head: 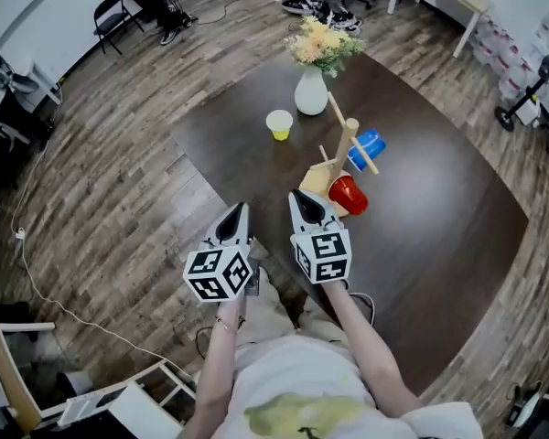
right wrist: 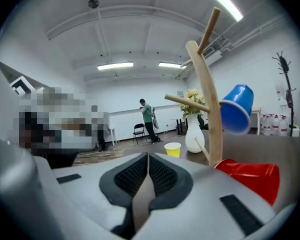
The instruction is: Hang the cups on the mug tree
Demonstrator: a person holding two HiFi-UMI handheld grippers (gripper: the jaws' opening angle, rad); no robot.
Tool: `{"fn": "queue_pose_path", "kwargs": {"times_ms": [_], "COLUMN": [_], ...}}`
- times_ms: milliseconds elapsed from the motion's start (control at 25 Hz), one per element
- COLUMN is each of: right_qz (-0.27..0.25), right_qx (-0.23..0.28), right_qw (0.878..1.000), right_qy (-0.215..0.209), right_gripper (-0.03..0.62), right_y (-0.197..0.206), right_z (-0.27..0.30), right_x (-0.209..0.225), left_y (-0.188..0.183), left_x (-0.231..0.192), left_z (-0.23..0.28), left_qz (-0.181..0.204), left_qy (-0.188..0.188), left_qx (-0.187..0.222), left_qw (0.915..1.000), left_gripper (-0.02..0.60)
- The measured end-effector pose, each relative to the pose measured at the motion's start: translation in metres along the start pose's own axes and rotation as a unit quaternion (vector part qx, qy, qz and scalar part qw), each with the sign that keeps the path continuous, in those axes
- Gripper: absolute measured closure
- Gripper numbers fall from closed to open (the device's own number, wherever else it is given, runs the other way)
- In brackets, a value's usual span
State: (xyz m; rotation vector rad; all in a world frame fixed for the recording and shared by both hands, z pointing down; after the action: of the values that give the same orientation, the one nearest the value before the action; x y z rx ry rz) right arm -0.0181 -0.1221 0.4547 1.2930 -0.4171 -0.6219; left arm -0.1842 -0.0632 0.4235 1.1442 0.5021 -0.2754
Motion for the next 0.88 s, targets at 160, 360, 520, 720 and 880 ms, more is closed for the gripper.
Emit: {"fn": "queue_pose_path", "kwargs": {"times_ms": [160, 360, 520, 720, 880], "right_qz": [0.014, 0.018, 0.023, 0.035, 0.043], "right_qx": [-0.002, -0.014, -0.025, -0.029, -0.036], "right_qw": [0.999, 0.998, 0.995, 0.99, 0.985], "right_qy": [0.031, 0.063, 0.091, 0.131, 0.161], "right_gripper": [0.568, 0.568, 0.568, 0.567, 0.566], "right_y": [0.005, 0.008, 0.012, 0.016, 0.018], "right_z": [0.035, 0.078, 0.101, 0.121, 0.141], "right_x": [-0.004, -0.012, -0.012, -0.006, 0.002], "left_y": [-0.017, -0.044, -0.059, -0.065, -0.071], "left_x": [-0.028, -0.062, -0.08, -0.092, -0.102], "left_z": [0.023, 0.05, 0.07, 0.085, 0.096], "left_qz": [0.013, 0.02, 0.028, 0.041, 0.04], "left_qy": [0.023, 0.044, 0.064, 0.089, 0.1], "left_qx": [-0.015, -0.035, -0.052, -0.074, -0.085], "left_qw": [0.9995, 0.9982, 0.9962, 0.9924, 0.9905], "left_gripper": [0.558, 0.558, 0.558, 0.558, 0.558]}}
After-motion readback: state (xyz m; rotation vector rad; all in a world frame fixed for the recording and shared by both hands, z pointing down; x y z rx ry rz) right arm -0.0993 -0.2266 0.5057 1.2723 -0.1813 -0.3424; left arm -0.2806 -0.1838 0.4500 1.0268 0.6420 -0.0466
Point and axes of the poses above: the fingertips, and each gripper's own axes: z forward along the fingers, x to its right, y out of its underside, the point moved 8 cm from there along -z, backward along the fingers, and after that the axes turned 12 degrees about -z, right-handed, at the moved point
